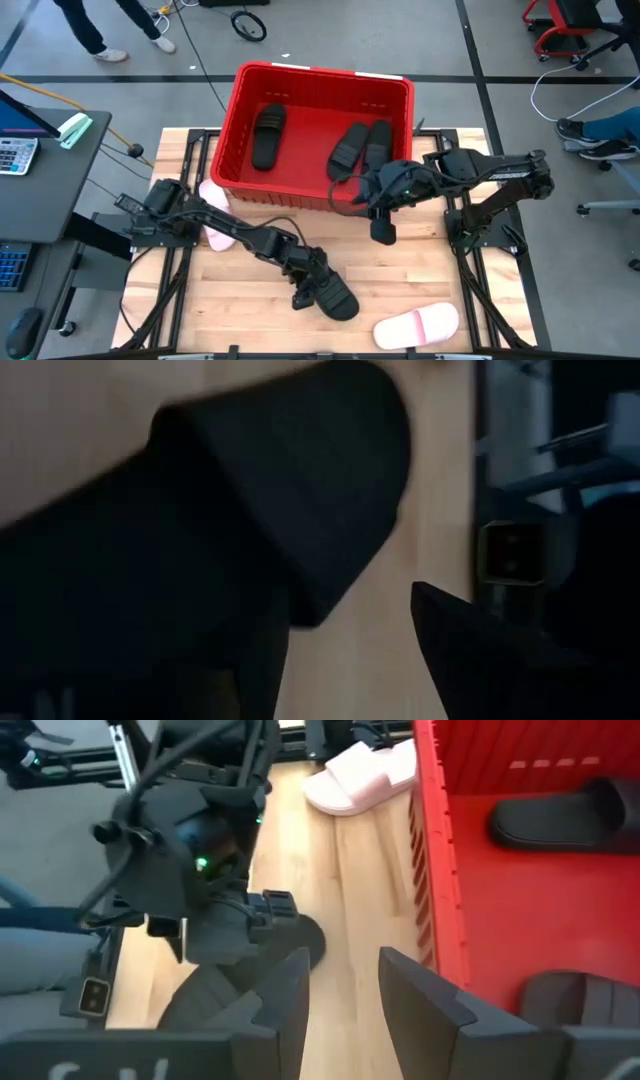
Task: Pick and place slides into bin
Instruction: Put the black slide into the bin
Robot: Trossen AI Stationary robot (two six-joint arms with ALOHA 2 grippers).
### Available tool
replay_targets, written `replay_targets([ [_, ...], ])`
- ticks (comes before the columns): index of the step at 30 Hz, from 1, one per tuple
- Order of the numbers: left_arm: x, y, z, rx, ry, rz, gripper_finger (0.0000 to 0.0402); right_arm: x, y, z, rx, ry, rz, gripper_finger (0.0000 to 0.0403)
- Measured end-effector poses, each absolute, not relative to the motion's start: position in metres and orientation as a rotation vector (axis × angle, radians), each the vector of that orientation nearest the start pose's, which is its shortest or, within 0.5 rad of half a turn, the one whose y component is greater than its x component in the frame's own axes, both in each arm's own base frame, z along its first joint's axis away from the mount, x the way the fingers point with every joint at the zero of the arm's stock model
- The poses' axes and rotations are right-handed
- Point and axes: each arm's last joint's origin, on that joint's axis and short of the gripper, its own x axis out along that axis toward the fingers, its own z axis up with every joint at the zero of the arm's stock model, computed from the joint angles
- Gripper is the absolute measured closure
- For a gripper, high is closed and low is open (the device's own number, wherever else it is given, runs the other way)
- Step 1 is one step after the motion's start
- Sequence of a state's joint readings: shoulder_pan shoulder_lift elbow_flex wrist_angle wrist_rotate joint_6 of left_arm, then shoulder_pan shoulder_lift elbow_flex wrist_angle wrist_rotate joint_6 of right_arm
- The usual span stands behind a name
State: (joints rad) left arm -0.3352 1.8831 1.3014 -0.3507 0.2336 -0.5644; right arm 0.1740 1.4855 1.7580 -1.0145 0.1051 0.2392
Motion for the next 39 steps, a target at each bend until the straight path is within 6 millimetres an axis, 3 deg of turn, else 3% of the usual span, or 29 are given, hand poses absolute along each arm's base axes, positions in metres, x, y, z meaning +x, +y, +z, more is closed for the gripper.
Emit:
replay_targets([
  [26,0.385,-0.135,0.165,-0.418,1.072,-0.312,0.0212,0.283,0.047,0.425,0.075,0.728,-0.108,0.0275],
  [33,0.389,-0.136,0.164,-0.385,1.027,-0.348,0.0244,0.283,0.047,0.425,0.075,0.728,-0.108,0.0275],
  [39,0.390,-0.135,0.164,-0.382,1.022,-0.356,0.0301,0.283,0.047,0.425,0.077,0.728,-0.108,0.0275],
])
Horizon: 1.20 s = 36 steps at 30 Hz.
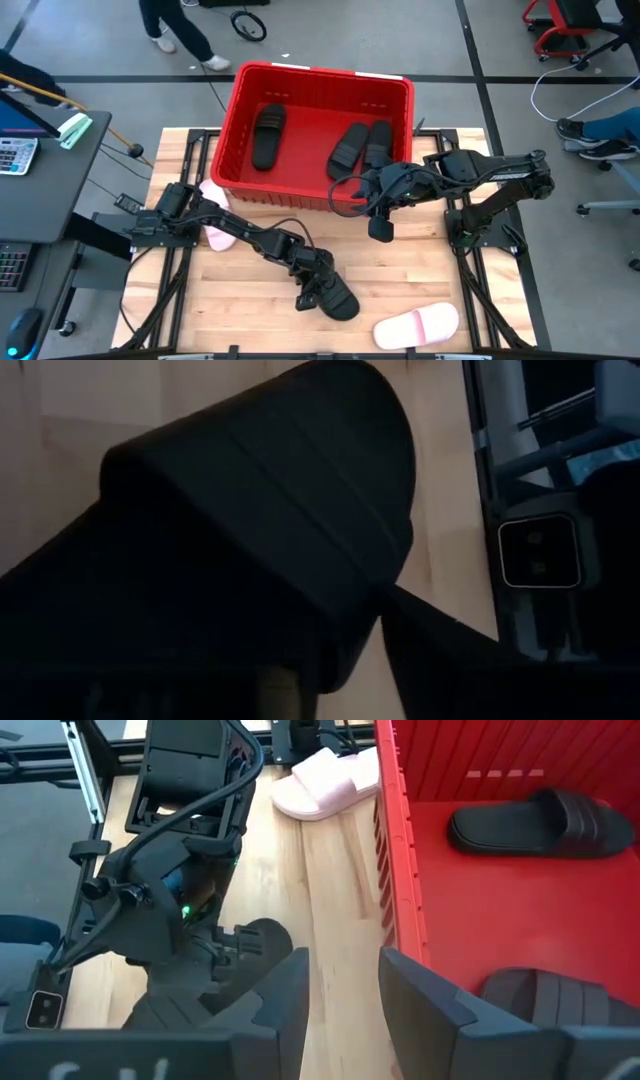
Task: Pick and place slides into bin
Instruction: Put the black slide into the bin
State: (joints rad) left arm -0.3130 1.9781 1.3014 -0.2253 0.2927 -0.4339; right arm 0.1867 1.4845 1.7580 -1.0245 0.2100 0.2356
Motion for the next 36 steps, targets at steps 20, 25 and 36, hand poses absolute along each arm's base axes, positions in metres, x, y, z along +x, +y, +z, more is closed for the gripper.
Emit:
replay_targets([
  [20,0.366,-0.171,0.207,-0.417,1.092,-0.500,0.0389,0.283,0.047,0.425,0.077,0.728,-0.108,0.0275],
  [25,0.352,-0.182,0.241,-0.350,1.095,-0.475,0.0389,0.283,0.047,0.425,0.098,0.730,-0.117,0.0275],
  [36,0.307,-0.178,0.361,-0.027,0.917,-0.168,0.0389,0.281,0.047,0.423,0.115,0.751,-0.128,0.0275],
])
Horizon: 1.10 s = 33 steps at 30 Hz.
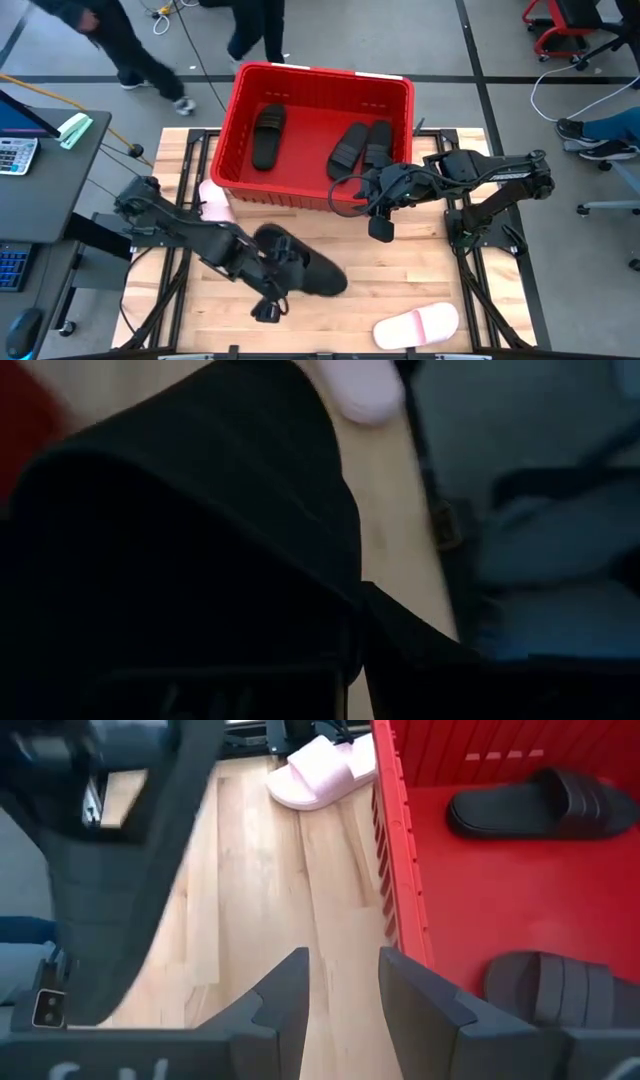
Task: Pick and place slides into bin
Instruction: Put the black slide into the bin
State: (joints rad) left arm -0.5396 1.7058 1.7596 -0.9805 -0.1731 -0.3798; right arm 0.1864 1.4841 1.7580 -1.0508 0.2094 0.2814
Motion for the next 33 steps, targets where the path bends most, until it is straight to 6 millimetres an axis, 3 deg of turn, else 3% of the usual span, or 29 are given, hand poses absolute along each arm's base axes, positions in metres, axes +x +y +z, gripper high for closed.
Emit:
replay_targets([
  [6,0.289,-0.163,0.408,0.057,0.824,-0.010,0.0389,0.281,0.047,0.423,0.128,0.751,-0.134,0.0275],
  [18,0.283,-0.110,0.458,0.081,0.733,0.213,0.0389,0.281,0.046,0.423,0.156,0.741,-0.185,0.0275],
  [25,0.295,-0.063,0.460,0.113,0.756,0.331,0.0389,0.279,0.046,0.422,0.193,0.749,-0.247,0.0275],
  [33,0.298,0.009,0.452,0.083,0.871,0.544,0.0389,0.267,0.050,0.414,0.208,0.826,-0.406,0.0275],
])
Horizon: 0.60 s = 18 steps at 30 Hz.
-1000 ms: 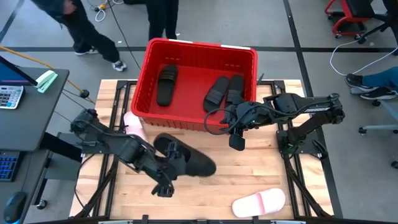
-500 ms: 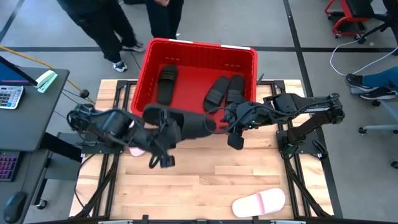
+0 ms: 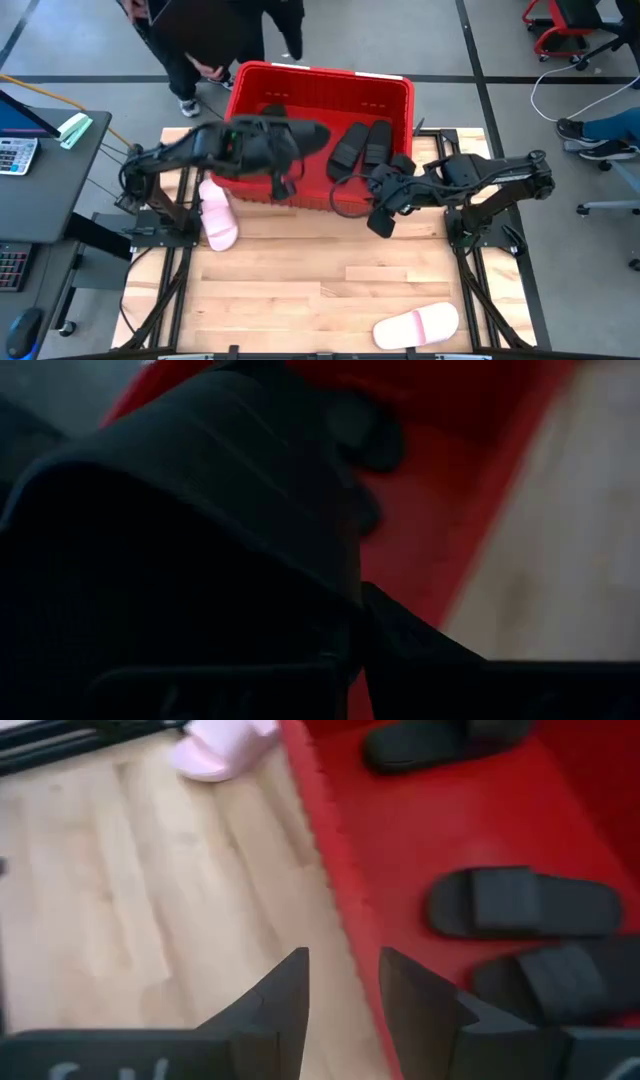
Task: Pick and place slides into bin
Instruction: Put the black slide into the bin
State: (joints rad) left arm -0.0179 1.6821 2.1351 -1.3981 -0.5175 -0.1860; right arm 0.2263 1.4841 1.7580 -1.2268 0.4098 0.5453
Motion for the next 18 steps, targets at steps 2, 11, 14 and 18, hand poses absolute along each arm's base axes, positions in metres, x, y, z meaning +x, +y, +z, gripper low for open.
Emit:
replay_targets([
  [2,0.300,0.027,0.449,0.092,0.909,0.534,0.0389,0.266,0.051,0.413,0.195,0.822,-0.428,0.0275],
  [11,0.308,0.088,0.410,0.235,1.165,0.351,0.0389,0.266,0.054,0.414,0.185,0.818,-0.420,0.0275],
  [14,0.306,0.102,0.399,0.301,1.247,0.308,0.0389,0.266,0.054,0.414,0.184,0.818,-0.422,0.0275],
  [18,0.302,0.117,0.399,0.325,1.256,0.304,0.0389,0.266,0.053,0.414,0.177,0.811,-0.434,0.0275],
])
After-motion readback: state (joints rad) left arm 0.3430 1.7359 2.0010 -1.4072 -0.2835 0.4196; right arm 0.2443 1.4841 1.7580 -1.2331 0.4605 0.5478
